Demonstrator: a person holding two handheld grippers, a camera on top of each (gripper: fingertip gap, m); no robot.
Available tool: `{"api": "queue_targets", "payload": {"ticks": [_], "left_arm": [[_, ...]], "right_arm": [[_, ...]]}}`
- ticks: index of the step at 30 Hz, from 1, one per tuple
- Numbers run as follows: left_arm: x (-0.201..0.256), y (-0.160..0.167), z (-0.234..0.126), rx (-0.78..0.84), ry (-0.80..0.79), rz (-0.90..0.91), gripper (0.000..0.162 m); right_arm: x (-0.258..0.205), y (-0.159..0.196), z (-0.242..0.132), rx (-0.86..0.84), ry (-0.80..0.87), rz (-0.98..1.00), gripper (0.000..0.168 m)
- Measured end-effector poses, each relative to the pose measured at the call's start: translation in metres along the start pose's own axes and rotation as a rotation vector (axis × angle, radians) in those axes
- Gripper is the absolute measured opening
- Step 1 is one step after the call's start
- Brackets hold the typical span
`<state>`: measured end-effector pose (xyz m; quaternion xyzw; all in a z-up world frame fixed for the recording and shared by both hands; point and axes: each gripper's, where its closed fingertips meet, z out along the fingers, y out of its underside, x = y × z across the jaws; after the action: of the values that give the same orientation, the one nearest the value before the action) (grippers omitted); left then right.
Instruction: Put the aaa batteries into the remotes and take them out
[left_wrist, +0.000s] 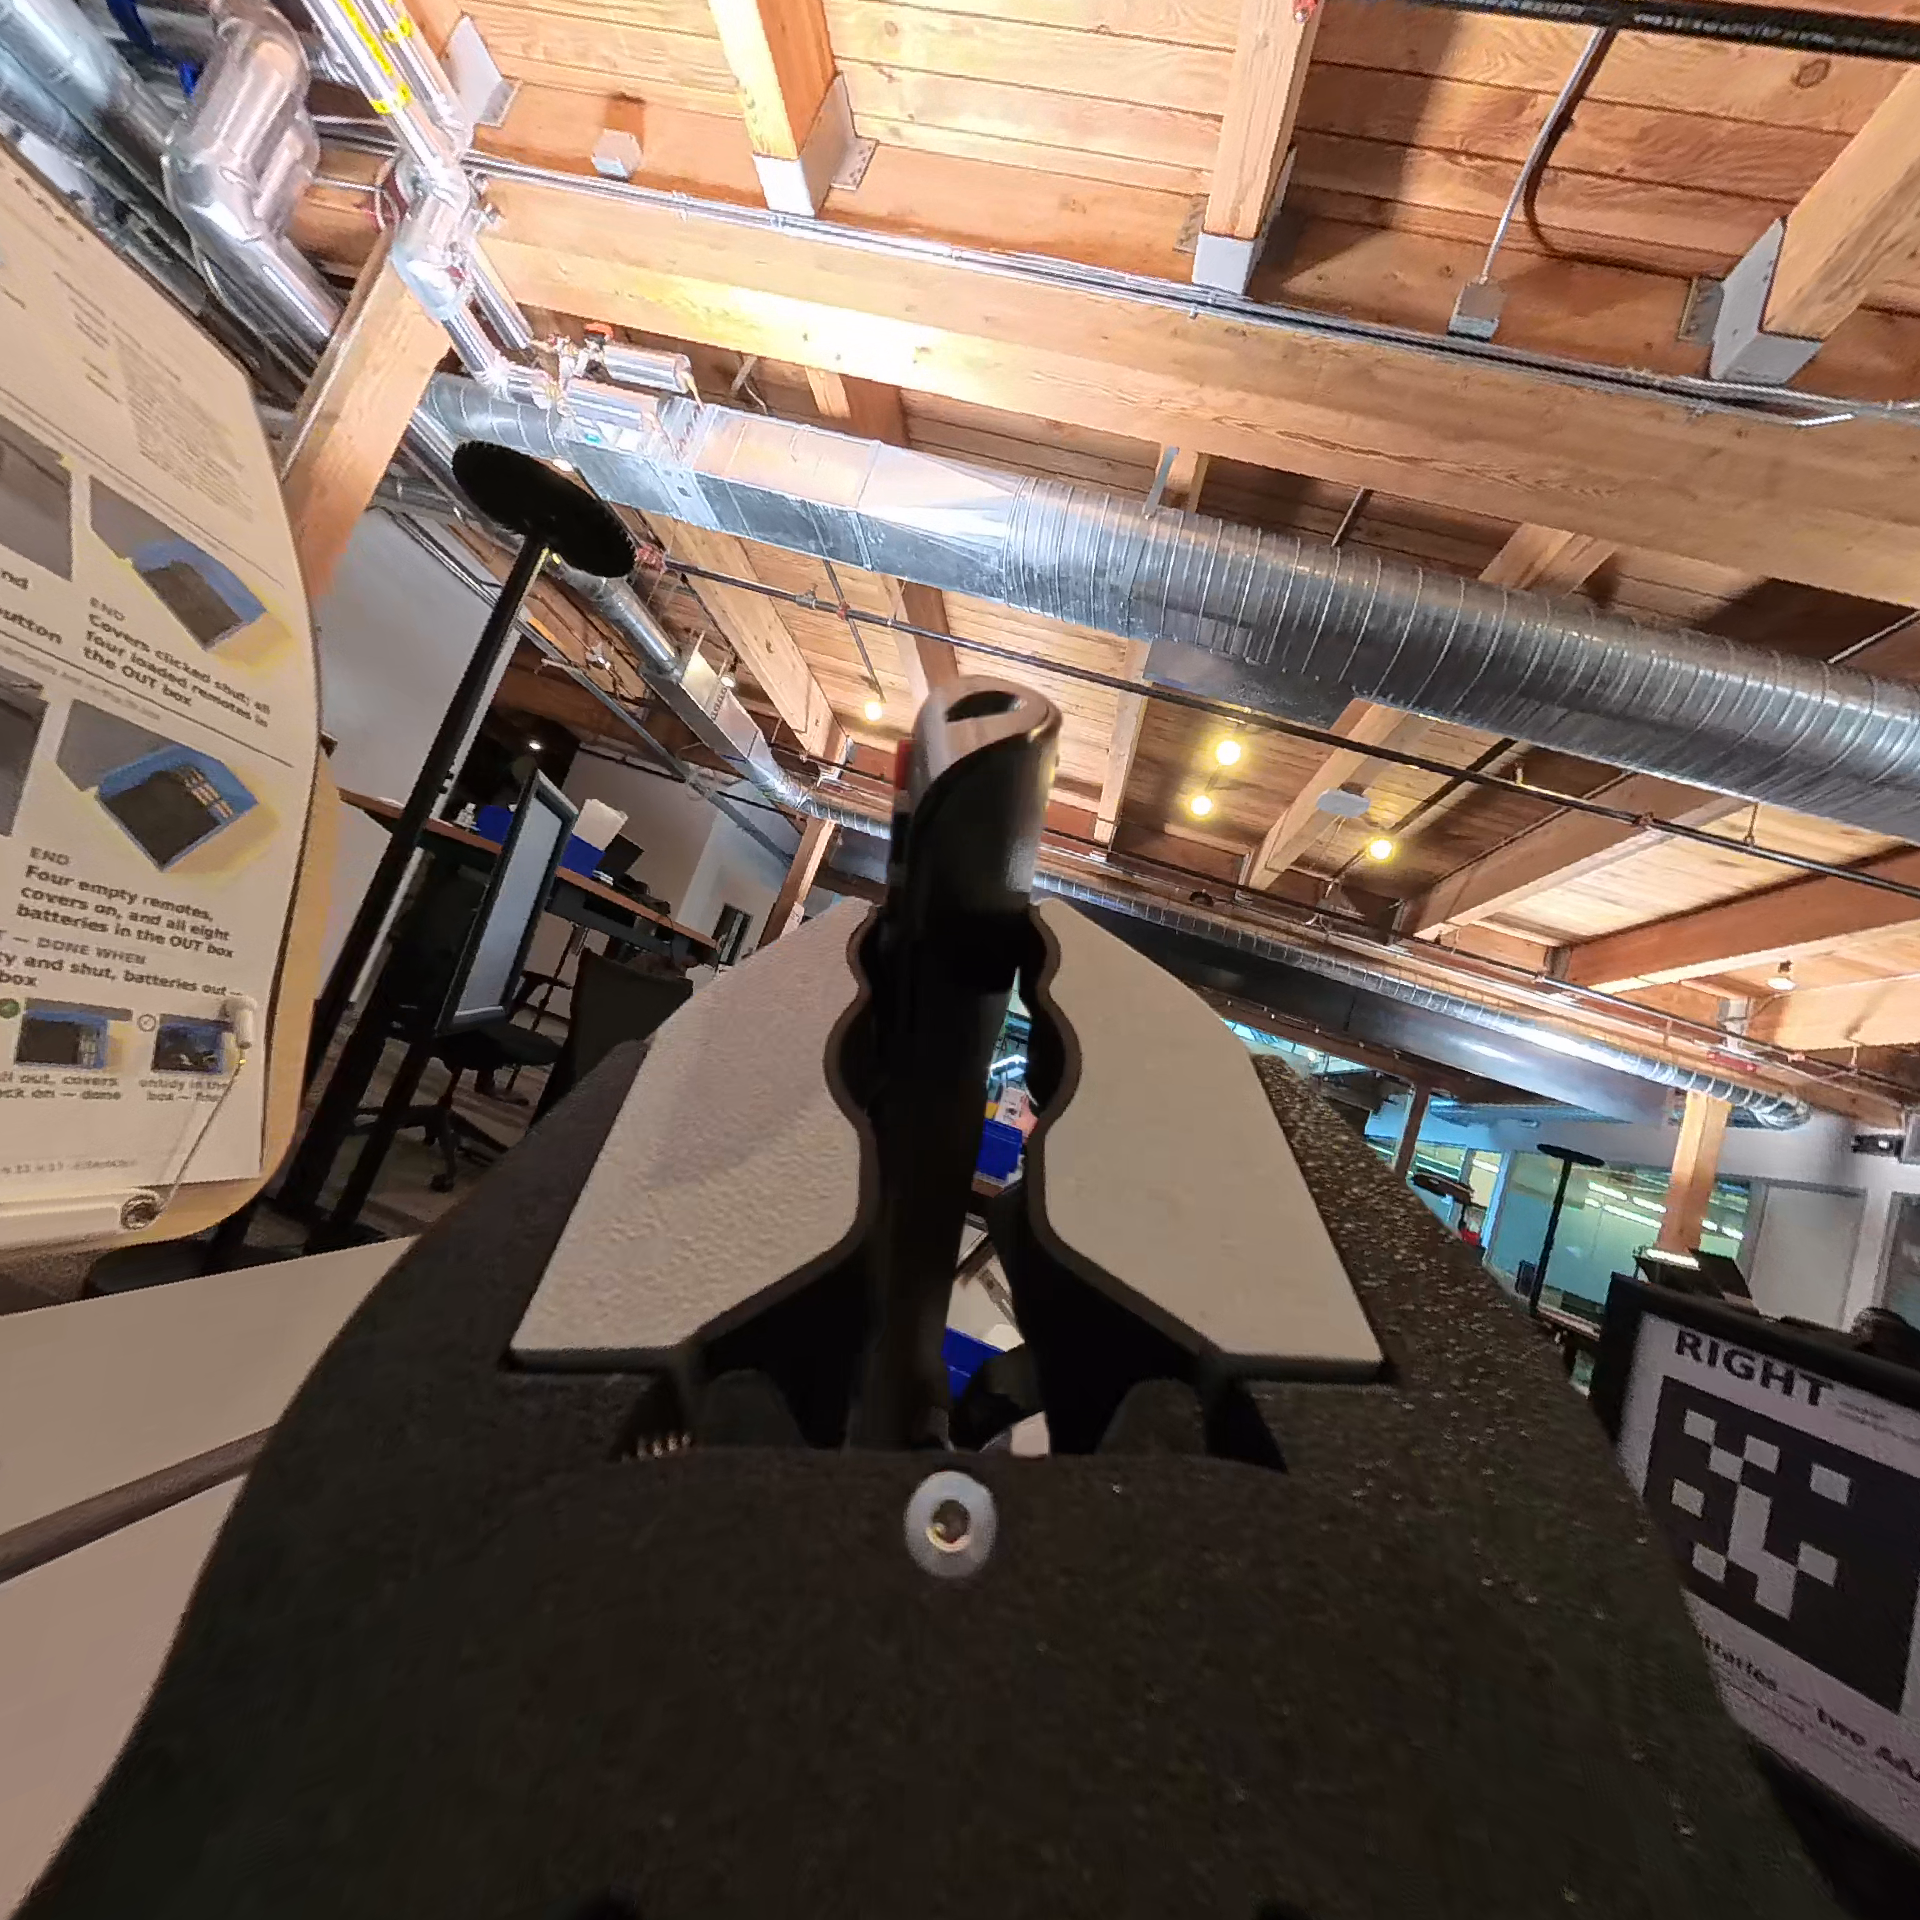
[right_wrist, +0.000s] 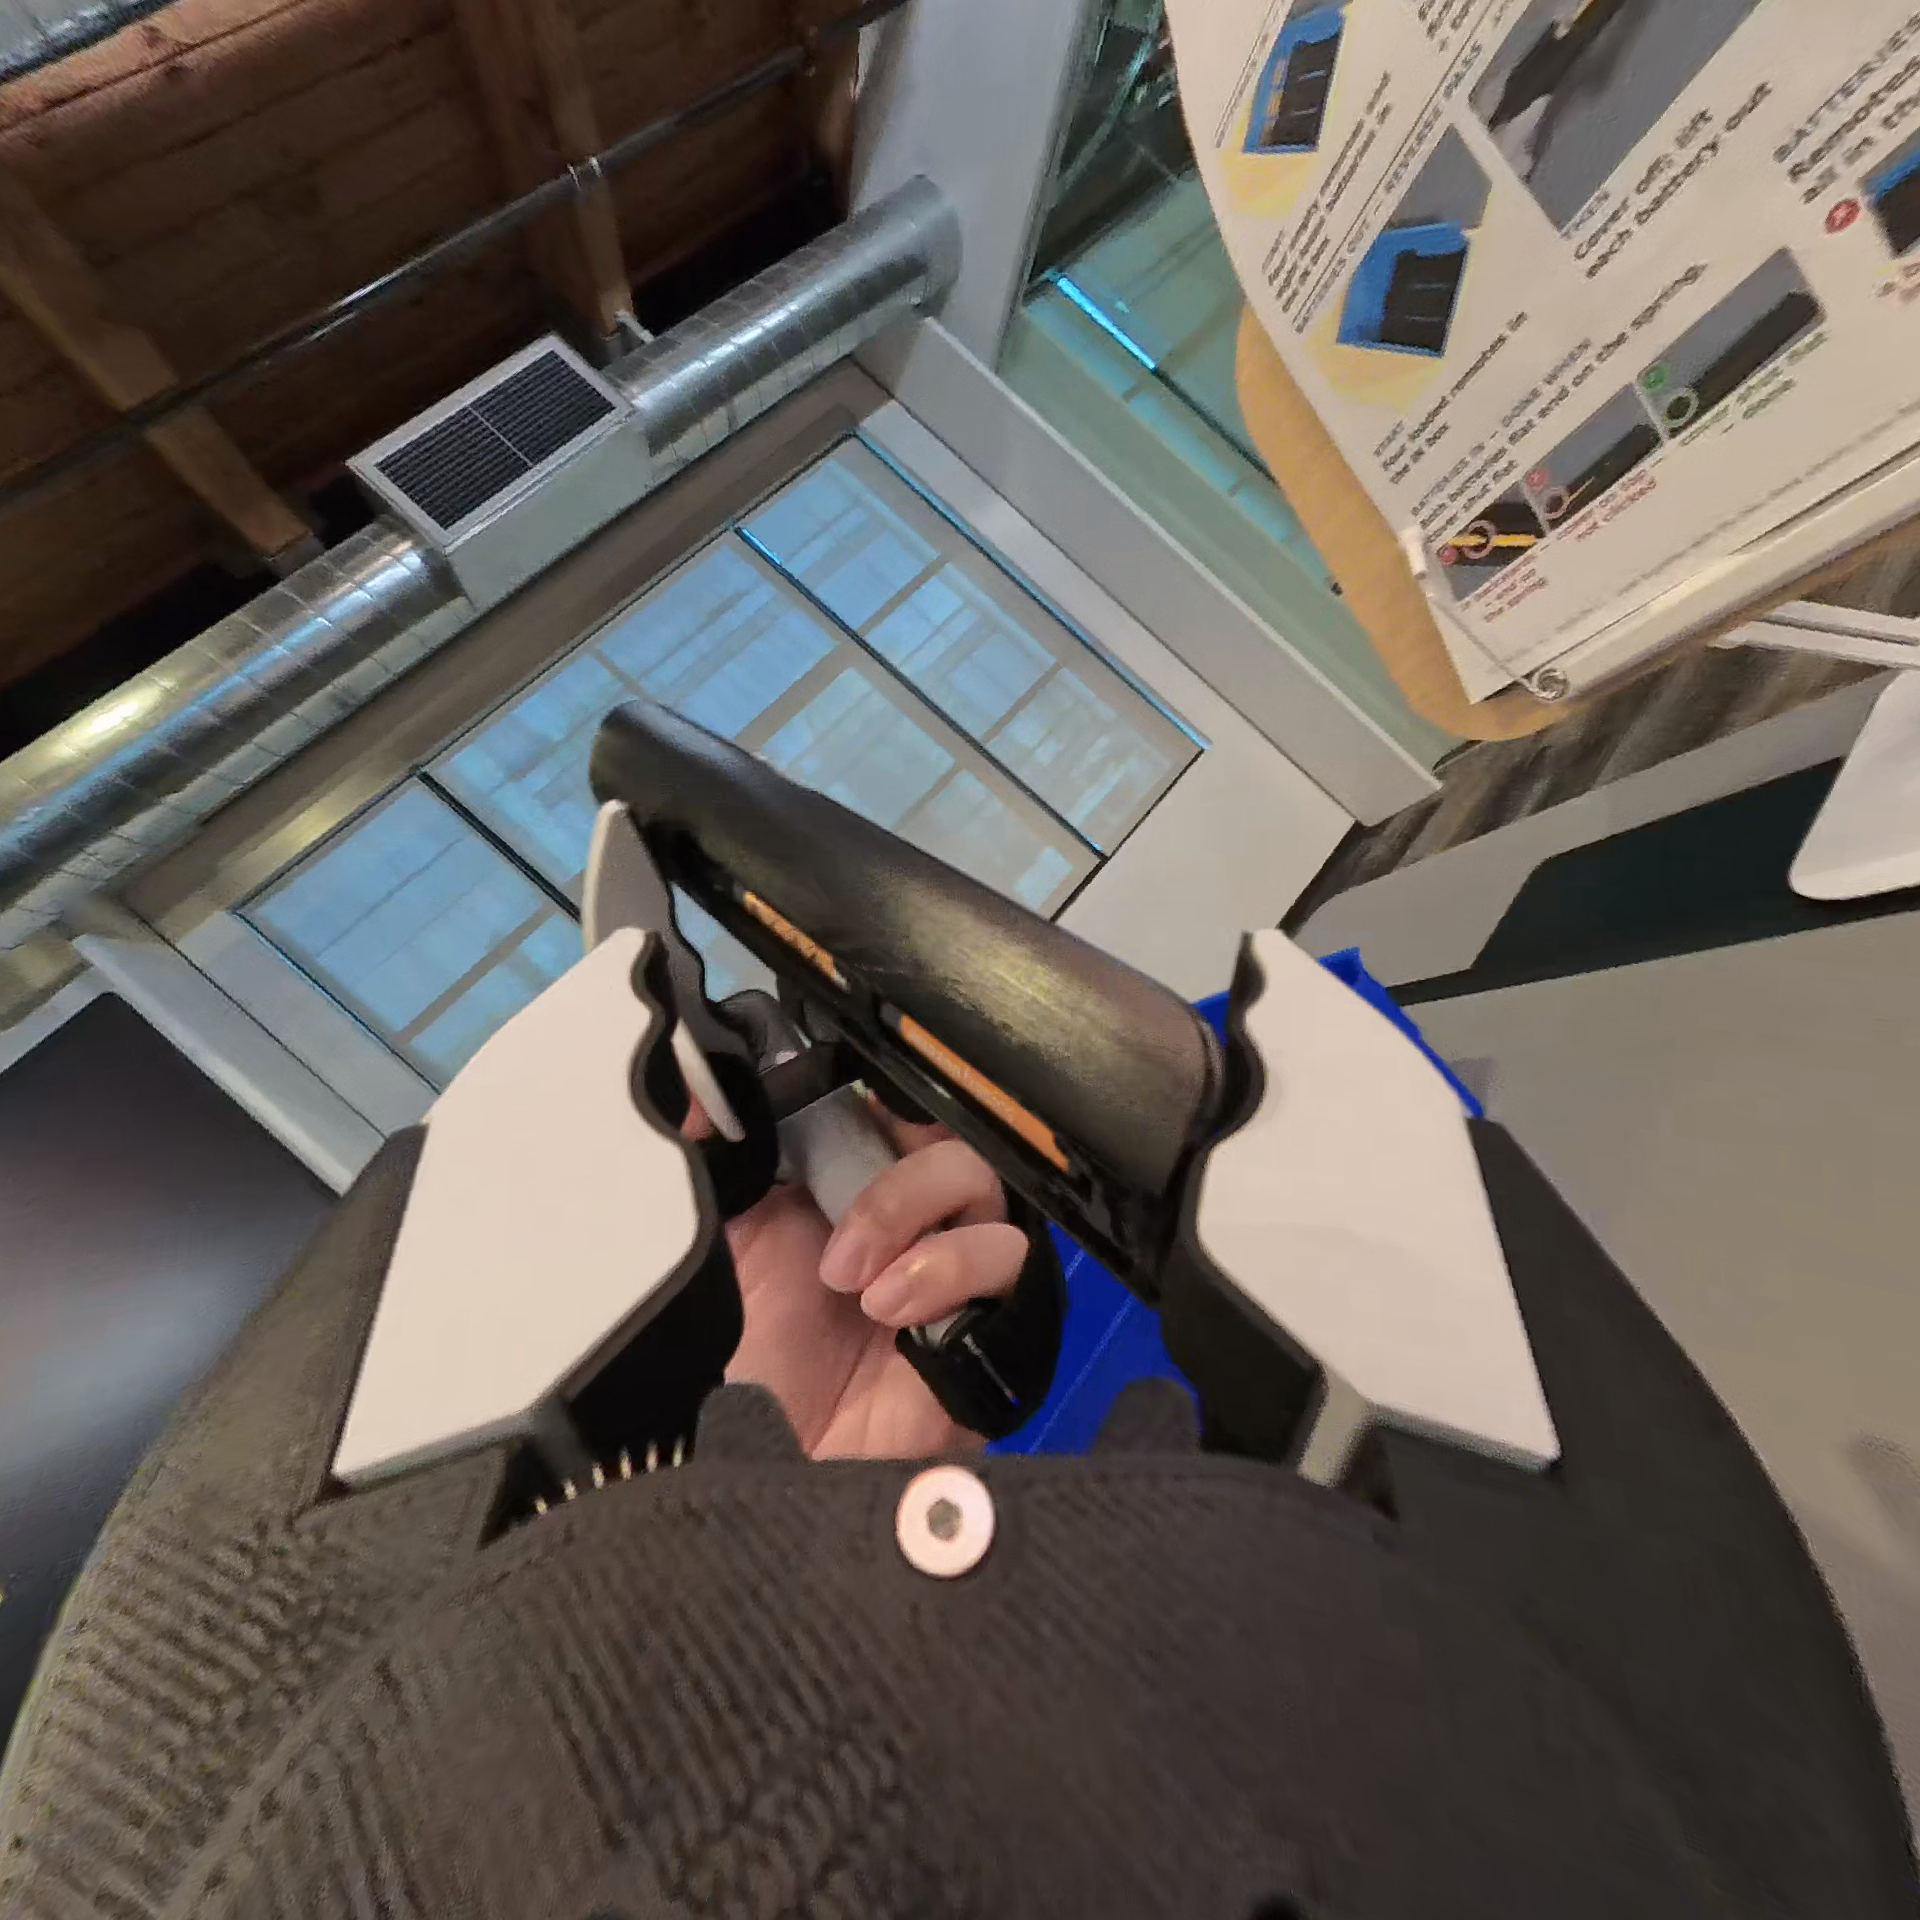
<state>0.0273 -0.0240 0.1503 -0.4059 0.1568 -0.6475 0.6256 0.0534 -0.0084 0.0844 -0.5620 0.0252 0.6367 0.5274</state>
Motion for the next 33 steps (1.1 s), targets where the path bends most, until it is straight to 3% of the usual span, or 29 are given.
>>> {"api": "queue_targets", "payload": {"ticks": [4, 10, 17, 22, 28, 33], "left_arm": [[0.008, 0.011, 0.005, -0.06, 0.022, 0.005, 0.024], [0.015, -0.002, 0.003, 0.042, 0.056, -0.083, 0.024], [0.013, -0.011, -0.001, 0.079, 0.056, -0.124, 0.024], [0.016, 0.0, 0.004, 0.027, 0.065, -0.118, 0.024], [0.018, 0.002, 0.005, 0.024, 0.054, -0.086, 0.024], [0.016, 0.001, 0.004, 0.018, 0.05, -0.121, 0.024]], "right_arm": [[0.006, -0.001, 0.0, 0.007, 0.015, -0.021, 0.097], [-0.024, -0.002, -0.001, 0.054, -0.197, -0.03, 0.096], [-0.015, 0.015, 0.001, 0.039, -0.173, 0.0, 0.094], [-0.018, 0.006, -0.001, 0.081, -0.161, -0.034, 0.073], [-0.018, 0.007, 0.0, 0.081, -0.156, -0.014, 0.073], [-0.023, 0.008, -0.002, 0.059, -0.193, -0.044, 0.061]]}}
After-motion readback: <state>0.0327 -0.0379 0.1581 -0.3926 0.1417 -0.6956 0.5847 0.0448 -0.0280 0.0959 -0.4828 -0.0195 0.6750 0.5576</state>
